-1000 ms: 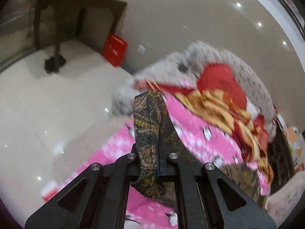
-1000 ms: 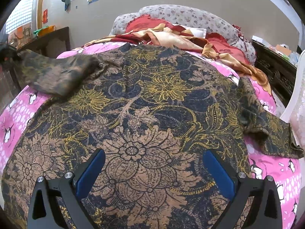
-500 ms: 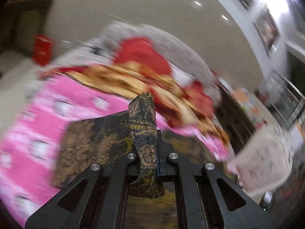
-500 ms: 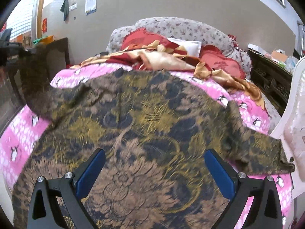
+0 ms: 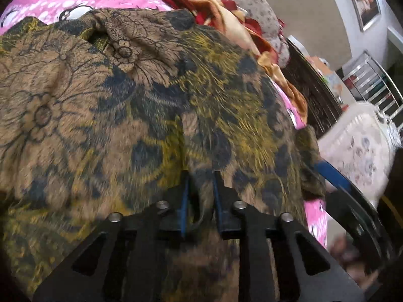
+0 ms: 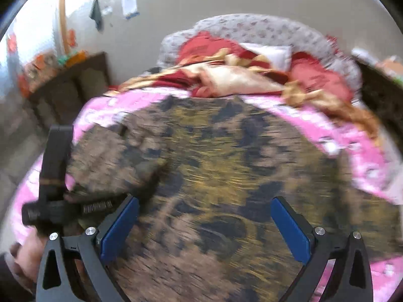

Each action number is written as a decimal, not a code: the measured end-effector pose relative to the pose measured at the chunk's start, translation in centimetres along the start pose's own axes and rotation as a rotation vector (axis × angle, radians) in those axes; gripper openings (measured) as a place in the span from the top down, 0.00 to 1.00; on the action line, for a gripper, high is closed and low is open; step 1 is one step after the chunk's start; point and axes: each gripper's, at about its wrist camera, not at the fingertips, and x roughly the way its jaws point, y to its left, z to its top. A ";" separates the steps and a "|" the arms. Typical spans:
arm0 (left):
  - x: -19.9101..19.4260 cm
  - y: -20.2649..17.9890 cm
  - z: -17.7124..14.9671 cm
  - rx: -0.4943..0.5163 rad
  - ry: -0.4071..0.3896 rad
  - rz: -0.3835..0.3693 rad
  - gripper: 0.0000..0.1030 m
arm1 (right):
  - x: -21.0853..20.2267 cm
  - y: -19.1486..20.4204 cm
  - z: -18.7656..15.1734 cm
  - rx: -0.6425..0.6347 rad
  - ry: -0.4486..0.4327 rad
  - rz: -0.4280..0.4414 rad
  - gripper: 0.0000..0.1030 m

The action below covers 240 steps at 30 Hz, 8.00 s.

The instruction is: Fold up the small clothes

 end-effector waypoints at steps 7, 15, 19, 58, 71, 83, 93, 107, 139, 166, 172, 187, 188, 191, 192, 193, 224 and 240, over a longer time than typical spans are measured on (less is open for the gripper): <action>-4.1 2.4 -2.8 0.041 -0.027 0.117 0.80 | 8.4 1.8 0.6 0.069 0.168 0.269 0.02; -4.4 3.3 -5.1 0.047 -0.077 0.109 0.79 | 10.4 4.1 1.3 0.115 0.177 0.263 0.15; -4.4 3.7 -4.8 0.030 -0.102 0.094 0.79 | 10.1 5.1 2.0 0.080 0.167 0.190 0.15; -4.8 4.9 -5.7 -0.026 -0.123 0.041 0.79 | 0.5 -15.5 -1.9 0.198 0.119 -0.349 0.94; -4.8 5.2 -5.6 -0.038 -0.125 0.029 0.79 | -2.4 -14.4 -2.7 0.200 0.029 -0.035 0.70; -4.8 5.3 -5.6 -0.050 -0.126 0.016 0.80 | 0.3 -16.7 -2.7 0.266 0.055 0.156 0.80; -4.8 5.3 -5.5 -0.051 -0.127 0.015 0.79 | -1.8 -18.7 -3.7 0.280 0.059 -0.127 0.97; -7.7 4.2 -3.4 -0.045 -0.192 0.044 0.79 | -4.9 -17.6 -1.7 0.211 0.035 -0.272 0.96; -2.8 2.0 3.4 0.158 -0.168 0.403 0.60 | -0.4 -7.5 -2.9 0.071 0.058 -0.218 0.10; -1.1 2.5 -0.3 0.190 -0.149 0.372 0.12 | -15.6 -25.1 -8.7 0.078 -0.080 -0.547 0.13; -0.8 2.4 -0.3 0.200 -0.144 0.393 0.12 | -16.4 -32.8 -11.2 -0.024 0.144 -0.537 0.15; -0.8 2.4 -0.3 0.195 -0.144 0.388 0.12 | -13.7 -37.2 -12.0 0.058 0.298 -0.552 0.49; -0.8 2.4 -0.3 0.195 -0.144 0.387 0.12 | -13.6 -37.4 -12.1 0.082 0.311 -0.551 0.68; -0.8 2.5 -0.3 0.192 -0.145 0.383 0.12 | -14.2 -37.3 -11.7 0.097 0.292 -0.551 0.89; -0.8 2.5 -0.3 0.191 -0.147 0.381 0.12 | -15.2 -37.0 -11.3 0.115 0.249 -0.552 0.91; -0.8 2.5 -0.3 0.190 -0.148 0.378 0.12 | -16.2 -36.7 -10.9 0.143 0.205 -0.540 0.91; -3.3 0.5 1.2 0.080 -0.124 0.082 0.12 | 4.3 -1.2 -2.6 0.041 0.088 -0.016 0.62; 5.9 -1.4 4.2 -0.391 0.188 -0.425 0.12 | -1.5 -4.2 -9.9 0.020 0.096 -0.065 0.41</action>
